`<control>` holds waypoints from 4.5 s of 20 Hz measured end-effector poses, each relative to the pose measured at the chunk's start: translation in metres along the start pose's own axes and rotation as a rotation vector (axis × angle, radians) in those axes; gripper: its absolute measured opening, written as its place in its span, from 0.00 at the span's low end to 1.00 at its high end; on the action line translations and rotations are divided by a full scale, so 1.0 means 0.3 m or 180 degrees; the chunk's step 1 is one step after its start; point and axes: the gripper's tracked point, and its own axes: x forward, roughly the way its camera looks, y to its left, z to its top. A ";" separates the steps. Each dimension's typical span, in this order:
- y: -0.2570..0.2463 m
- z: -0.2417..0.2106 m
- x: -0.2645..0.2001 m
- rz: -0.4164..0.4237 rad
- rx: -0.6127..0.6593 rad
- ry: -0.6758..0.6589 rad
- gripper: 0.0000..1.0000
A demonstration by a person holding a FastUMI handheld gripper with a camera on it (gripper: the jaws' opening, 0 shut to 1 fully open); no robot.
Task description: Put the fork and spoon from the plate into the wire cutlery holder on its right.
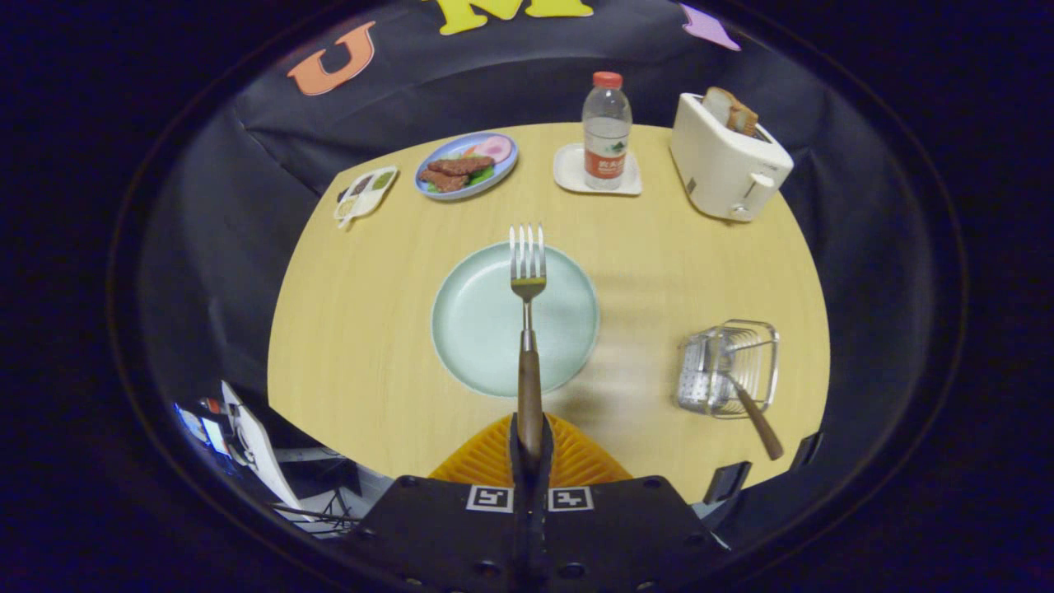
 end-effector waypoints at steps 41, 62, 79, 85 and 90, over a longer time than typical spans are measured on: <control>-0.471 -0.034 -0.013 -0.0034 0.0717 0.0551 0.49; -0.285 0.305 -0.669 -0.0090 0.0015 -0.3043 0.94; -0.288 0.243 -0.745 -0.0133 -0.0028 -0.3559 0.94; -0.265 0.246 -0.727 -0.0105 -0.0088 -0.3537 0.94; -0.268 0.252 -0.733 -0.0100 -0.0093 -0.3547 0.94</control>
